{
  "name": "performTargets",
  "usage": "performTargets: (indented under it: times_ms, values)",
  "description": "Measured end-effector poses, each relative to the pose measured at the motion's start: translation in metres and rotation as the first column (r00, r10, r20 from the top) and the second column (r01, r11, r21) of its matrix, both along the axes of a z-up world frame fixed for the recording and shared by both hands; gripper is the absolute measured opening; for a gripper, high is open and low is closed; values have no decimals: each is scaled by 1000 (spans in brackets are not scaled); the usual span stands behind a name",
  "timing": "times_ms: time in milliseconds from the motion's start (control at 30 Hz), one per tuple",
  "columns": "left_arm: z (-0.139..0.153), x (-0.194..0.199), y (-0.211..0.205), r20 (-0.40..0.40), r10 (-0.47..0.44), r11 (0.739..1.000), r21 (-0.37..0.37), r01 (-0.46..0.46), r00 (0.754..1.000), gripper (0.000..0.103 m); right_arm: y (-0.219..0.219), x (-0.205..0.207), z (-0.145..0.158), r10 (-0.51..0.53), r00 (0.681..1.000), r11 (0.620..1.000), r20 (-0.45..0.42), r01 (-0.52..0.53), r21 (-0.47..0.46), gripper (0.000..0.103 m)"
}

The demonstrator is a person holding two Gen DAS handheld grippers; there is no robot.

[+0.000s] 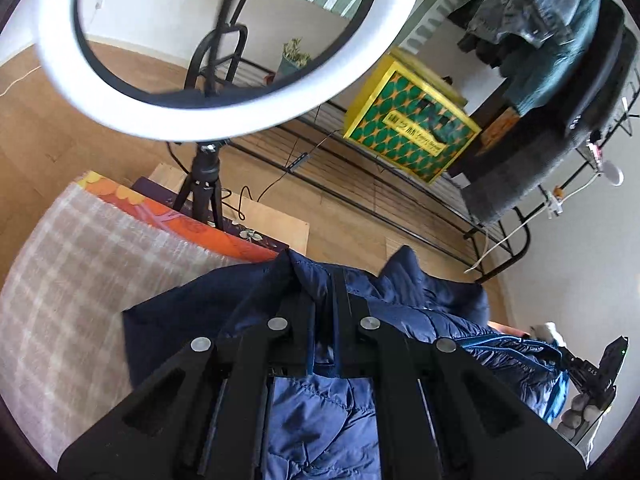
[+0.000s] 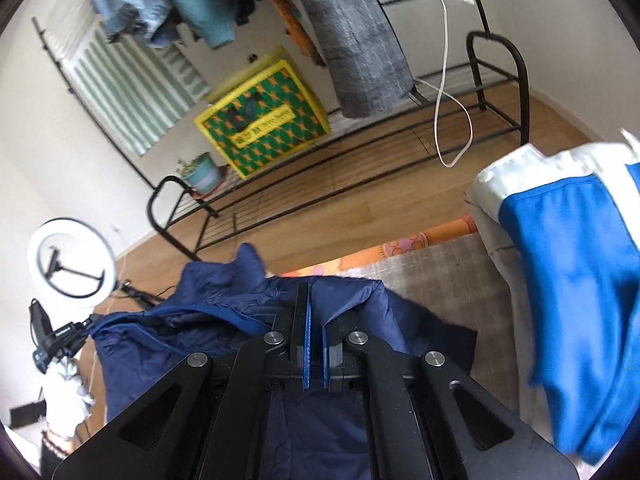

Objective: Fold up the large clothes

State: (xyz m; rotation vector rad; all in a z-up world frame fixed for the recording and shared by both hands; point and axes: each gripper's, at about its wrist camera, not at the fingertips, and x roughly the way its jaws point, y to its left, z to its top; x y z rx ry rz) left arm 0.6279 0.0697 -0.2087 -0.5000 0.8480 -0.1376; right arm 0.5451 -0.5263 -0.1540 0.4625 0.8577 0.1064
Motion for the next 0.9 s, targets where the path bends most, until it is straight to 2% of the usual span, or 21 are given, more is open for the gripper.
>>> performTargets:
  times_ms: [267, 333, 433, 533, 567, 600, 633, 700, 733, 767, 833, 900]
  values:
    - [-45, 34, -23, -8, 12, 995, 103, -11, 1000, 4, 3, 39, -48, -3, 998, 993, -56, -3, -117, 2]
    - [-56, 39, -26, -31, 17, 994, 109, -14, 999, 5, 6, 44, -57, 13, 997, 991, -71, -22, -131, 2]
    - [-59, 41, -25, -42, 10, 995, 95, -6, 999, 8, 4, 48, -60, 29, 994, 992, -102, -41, -120, 5]
    - [-46, 37, -19, -31, 6, 997, 73, -3, 999, 22, -6, 46, -49, 22, 993, 997, -113, -31, -74, 6]
    - [-41, 35, -17, -19, 13, 997, 71, -12, 1000, 32, -9, 43, -43, 25, 995, 997, -96, -32, -65, 7]
    - [-33, 31, -15, 1, 25, 996, 87, -25, 1000, 50, -9, 42, -39, 34, 996, 997, -78, -39, -60, 7]
    - [-26, 27, -13, 18, 34, 994, 105, -36, 999, 57, -10, 39, -32, 47, 997, 997, -58, -50, -59, 9]
    - [-13, 16, -10, 65, 26, 992, 121, -34, 998, 59, -11, 34, -22, 72, 997, 995, -39, -75, -59, 14]
    - [-10, 11, -10, 77, 16, 991, 131, -26, 997, 59, -12, 31, -16, 71, 997, 995, -28, -73, -75, 22]
    - [-4, 6, -12, 89, -3, 988, 157, -11, 996, 59, -14, 28, -10, 60, 998, 994, -14, -61, -95, 37]
    - [2, -8, -25, 120, -73, 968, 247, 41, 990, 59, -23, 18, 5, 16, 999, 993, 39, -11, -116, 53]
    - [3, -19, -39, 128, -137, 943, 320, 90, 982, 59, -30, 7, 16, -6, 996, 996, 94, 14, -83, 53]
